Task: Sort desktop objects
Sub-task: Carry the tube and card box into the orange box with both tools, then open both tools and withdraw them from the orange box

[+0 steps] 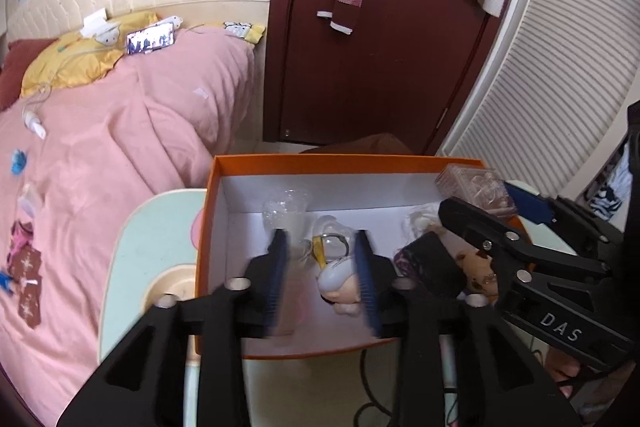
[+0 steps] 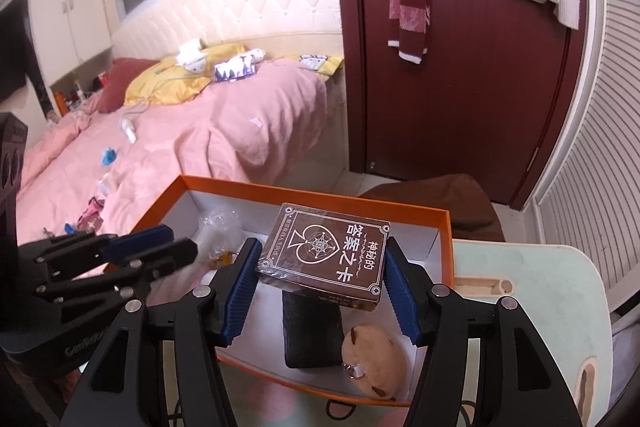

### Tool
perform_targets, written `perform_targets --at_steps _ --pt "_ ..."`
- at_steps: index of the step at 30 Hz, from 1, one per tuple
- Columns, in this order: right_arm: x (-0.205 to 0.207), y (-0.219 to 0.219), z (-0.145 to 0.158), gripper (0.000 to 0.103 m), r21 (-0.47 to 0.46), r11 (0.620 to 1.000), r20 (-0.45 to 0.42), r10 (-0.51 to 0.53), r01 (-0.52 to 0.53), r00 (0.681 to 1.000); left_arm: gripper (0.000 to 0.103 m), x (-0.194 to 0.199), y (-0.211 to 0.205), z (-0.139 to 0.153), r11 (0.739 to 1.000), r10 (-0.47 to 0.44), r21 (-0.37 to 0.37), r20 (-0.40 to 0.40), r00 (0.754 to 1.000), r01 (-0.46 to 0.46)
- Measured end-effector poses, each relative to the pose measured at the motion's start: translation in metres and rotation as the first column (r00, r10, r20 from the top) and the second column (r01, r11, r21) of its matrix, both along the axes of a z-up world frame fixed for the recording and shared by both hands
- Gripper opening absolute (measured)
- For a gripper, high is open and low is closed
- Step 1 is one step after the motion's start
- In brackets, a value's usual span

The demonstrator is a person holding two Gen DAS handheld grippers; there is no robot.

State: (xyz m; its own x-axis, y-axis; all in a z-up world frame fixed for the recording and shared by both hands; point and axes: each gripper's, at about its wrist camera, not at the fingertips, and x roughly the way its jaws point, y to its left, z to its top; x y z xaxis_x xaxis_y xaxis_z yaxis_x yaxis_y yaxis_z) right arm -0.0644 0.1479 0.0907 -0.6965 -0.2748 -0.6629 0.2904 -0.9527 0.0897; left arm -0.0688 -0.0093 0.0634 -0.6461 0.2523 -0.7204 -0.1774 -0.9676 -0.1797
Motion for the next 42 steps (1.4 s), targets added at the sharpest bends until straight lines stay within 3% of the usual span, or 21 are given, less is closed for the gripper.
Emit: perform_targets --at_steps 1,5,10,14,19,23,28,31,35,37,38,40,41,42 --pt "0.0 0.001 0.0 0.062 -0.012 1.0 0.003 -0.003 0.003 1.0 0.059 0.001 -0.001 0.0 1.0 0.009 0.005 -0.004 1.0 -0.009" --pt "0.005 0.008 -0.002 0.071 -0.041 0.999 0.002 -0.011 0.011 1.0 0.06 0.012 -0.009 0.0 0.999 0.028 0.016 -0.006 1.0 -0.028" --pt "0.02 0.017 -0.001 0.072 -0.068 0.998 -0.005 -0.016 0.015 1.0 0.06 0.029 -0.019 0.001 0.998 0.047 0.046 0.005 0.999 -0.047" --pt "0.037 0.02 -0.002 0.072 -0.075 0.997 -0.001 -0.012 0.012 1.0 0.071 0.049 -0.018 0.007 0.998 0.061 0.034 -0.032 0.998 -0.06" --pt "0.066 0.02 -0.003 0.072 -0.063 0.998 0.002 0.0 0.0 1.0 0.071 0.068 -0.007 0.011 0.998 0.037 0.056 -0.029 0.999 -0.035" --pt "0.088 0.017 -0.006 0.077 -0.017 1.0 -0.012 0.0 0.0 1.0 0.075 0.08 0.006 0.001 0.999 0.043 -0.011 -0.039 0.998 -0.044" --pt "0.101 0.019 -0.024 0.077 0.005 0.999 0.044 -0.036 0.035 0.998 0.075 0.081 0.007 -0.028 0.997 0.072 -0.011 0.057 0.996 -0.071" --pt "0.098 0.018 -0.04 0.077 0.055 0.996 0.091 -0.069 0.064 0.993 0.075 0.076 0.009 -0.046 0.996 0.077 -0.058 0.106 0.991 -0.071" --pt "0.093 0.02 -0.055 0.077 0.075 0.993 0.143 -0.101 0.091 0.985 0.085 0.074 0.018 -0.056 0.985 0.075 -0.16 0.095 0.993 -0.059" --pt "0.092 0.021 -0.06 0.078 0.087 0.991 0.142 -0.115 0.103 0.983 0.093 0.073 0.019 -0.058 0.984 0.073 -0.172 0.102 0.992 -0.055" --pt "0.092 0.02 -0.061 0.079 0.097 0.989 0.142 -0.123 0.11 0.982 0.1 0.071 0.016 -0.06 0.981 0.104 -0.175 0.112 0.988 -0.083" --pt "0.09 0.021 -0.063 0.083 0.107 0.987 0.143 -0.137 0.123 0.98 0.103 0.068 0.009 -0.062 0.977 0.152 -0.171 0.119 0.981 -0.13" --pt "0.087 0.021 -0.064 0.098 0.114 0.985 0.159 -0.143 0.126 0.977 0.103 0.069 0.007 -0.062 0.975 0.164 -0.172 0.118 0.979 -0.143" --pt "0.084 0.021 -0.066 0.103 0.121 0.984 0.176 -0.149 0.129 0.973 0.103 0.069 0.005 -0.063 0.973 0.175 -0.173 0.117 0.978 -0.154"
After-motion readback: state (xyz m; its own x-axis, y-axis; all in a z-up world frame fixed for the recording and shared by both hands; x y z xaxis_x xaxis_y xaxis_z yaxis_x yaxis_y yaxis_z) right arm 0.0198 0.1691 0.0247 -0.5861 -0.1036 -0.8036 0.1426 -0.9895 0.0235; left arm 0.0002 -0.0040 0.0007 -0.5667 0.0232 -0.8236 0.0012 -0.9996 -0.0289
